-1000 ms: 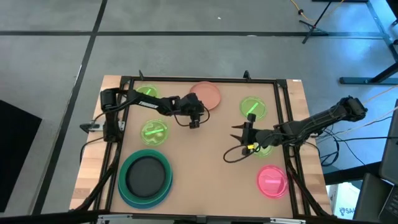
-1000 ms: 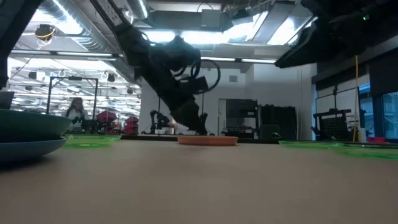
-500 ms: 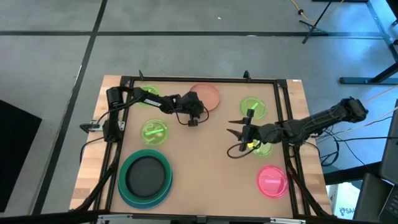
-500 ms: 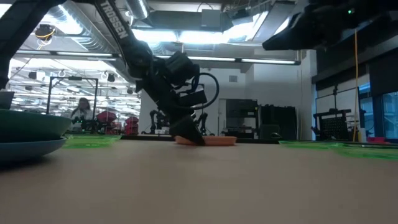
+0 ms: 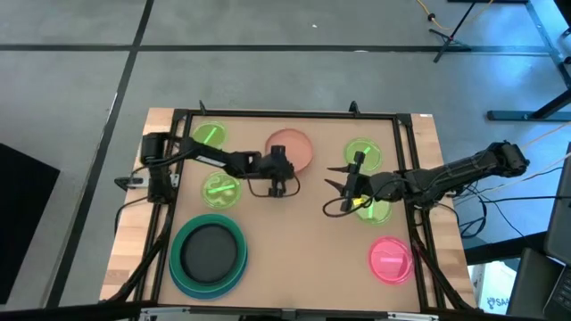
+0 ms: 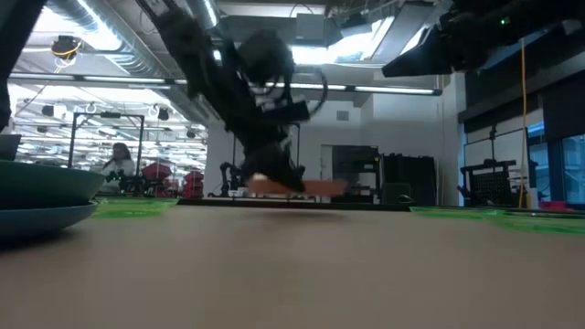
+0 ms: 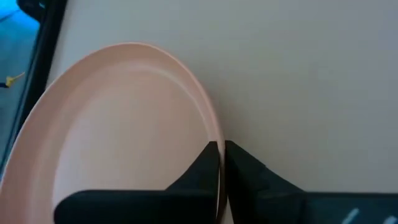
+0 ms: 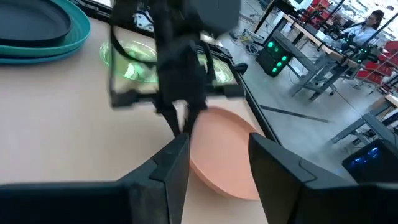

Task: Stack plastic plates
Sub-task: Stack the orange plate on top of the black plate

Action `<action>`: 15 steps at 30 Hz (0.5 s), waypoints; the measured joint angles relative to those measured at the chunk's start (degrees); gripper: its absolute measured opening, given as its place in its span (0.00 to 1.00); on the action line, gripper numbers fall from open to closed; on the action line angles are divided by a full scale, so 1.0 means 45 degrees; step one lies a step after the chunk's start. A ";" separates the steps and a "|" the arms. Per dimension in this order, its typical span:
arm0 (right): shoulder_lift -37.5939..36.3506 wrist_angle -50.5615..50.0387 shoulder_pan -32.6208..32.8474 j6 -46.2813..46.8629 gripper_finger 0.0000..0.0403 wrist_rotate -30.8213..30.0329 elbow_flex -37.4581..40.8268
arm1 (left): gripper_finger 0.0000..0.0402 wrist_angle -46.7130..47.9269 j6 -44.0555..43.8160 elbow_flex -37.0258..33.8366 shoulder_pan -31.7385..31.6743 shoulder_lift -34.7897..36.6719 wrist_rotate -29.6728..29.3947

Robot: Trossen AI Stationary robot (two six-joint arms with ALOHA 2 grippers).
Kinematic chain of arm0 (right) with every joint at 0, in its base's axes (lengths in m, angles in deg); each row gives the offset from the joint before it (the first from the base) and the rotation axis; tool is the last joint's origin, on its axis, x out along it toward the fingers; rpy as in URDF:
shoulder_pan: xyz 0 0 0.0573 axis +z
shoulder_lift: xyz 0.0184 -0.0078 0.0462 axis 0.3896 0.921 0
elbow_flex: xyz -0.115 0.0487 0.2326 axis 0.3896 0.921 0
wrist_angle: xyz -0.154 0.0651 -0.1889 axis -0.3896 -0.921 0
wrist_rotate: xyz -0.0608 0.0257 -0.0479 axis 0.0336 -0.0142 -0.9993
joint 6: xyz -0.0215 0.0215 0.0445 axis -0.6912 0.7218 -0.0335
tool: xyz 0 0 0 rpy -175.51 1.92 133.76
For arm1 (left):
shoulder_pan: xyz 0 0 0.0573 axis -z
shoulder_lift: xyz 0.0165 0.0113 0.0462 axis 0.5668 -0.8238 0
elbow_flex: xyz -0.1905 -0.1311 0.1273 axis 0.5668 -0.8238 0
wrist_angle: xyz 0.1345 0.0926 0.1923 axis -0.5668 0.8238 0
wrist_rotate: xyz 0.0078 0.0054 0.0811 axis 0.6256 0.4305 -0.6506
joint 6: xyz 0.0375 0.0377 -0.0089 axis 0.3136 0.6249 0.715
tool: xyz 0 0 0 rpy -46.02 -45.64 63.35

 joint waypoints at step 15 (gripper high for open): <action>0.0000 0.0444 0.0006 0.0418 0.39 0.2904 -0.0005 | 0.03 0.5265 -0.5347 0.0010 0.4645 0.4188 -0.0987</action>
